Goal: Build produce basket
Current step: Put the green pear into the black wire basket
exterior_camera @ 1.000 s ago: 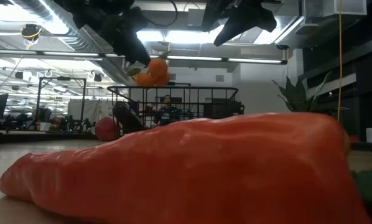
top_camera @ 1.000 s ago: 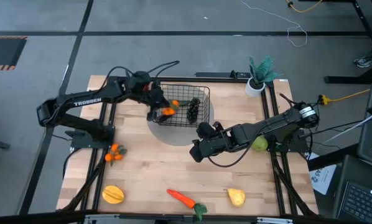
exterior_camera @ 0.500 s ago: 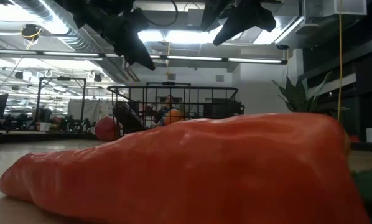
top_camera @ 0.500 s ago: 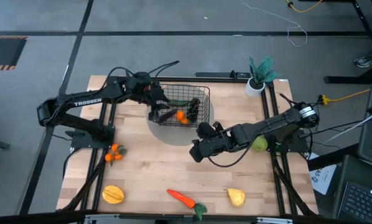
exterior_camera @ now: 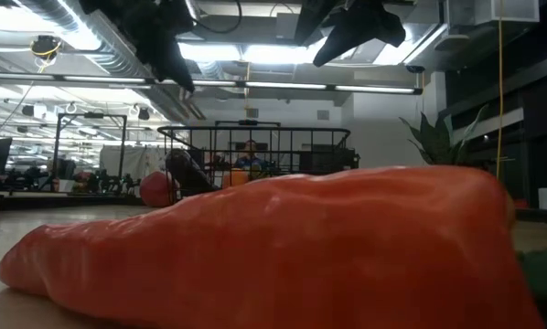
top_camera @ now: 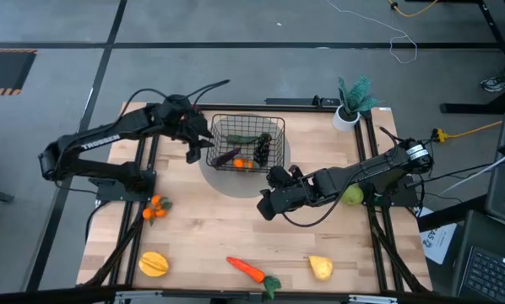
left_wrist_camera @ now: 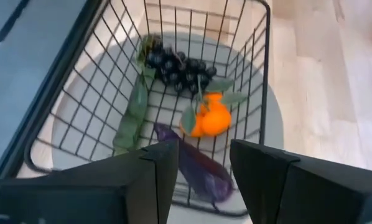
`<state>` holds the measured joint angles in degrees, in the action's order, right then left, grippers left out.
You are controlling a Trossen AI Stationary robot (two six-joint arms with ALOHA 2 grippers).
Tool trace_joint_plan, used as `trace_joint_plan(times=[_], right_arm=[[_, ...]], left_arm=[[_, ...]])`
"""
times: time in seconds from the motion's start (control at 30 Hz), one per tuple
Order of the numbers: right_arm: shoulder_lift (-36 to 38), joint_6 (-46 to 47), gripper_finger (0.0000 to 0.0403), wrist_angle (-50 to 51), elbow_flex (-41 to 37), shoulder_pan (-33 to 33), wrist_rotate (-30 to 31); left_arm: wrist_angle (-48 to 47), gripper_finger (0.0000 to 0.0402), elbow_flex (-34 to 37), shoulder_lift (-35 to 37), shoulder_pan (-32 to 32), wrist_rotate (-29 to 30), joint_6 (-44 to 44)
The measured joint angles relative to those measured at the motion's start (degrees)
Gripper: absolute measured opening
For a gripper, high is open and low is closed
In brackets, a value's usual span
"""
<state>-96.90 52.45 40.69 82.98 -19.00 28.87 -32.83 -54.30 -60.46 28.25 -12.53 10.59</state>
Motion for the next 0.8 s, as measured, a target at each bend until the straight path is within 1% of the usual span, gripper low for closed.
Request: trace_joint_plan(times=[0.27, 0.5, 0.8], right_arm=[[0.0, 0.0, 0.0177, -0.2, 0.0, 0.0, 0.0], [0.0, 1.4, 0.0177, -0.5, 0.0, 0.0, 0.0], [0.0, 0.9, 0.0177, -0.5, 0.0, 0.0, 0.0]], left_arm=[[-2.4, 0.0133, 0.0, 0.6, -0.1, 0.0, -1.5], [-2.4, 0.0133, 0.0, 0.6, -0.1, 0.1, -1.2], [-2.5, 0.0133, 0.0, 0.6, -0.1, 0.0, -2.8]])
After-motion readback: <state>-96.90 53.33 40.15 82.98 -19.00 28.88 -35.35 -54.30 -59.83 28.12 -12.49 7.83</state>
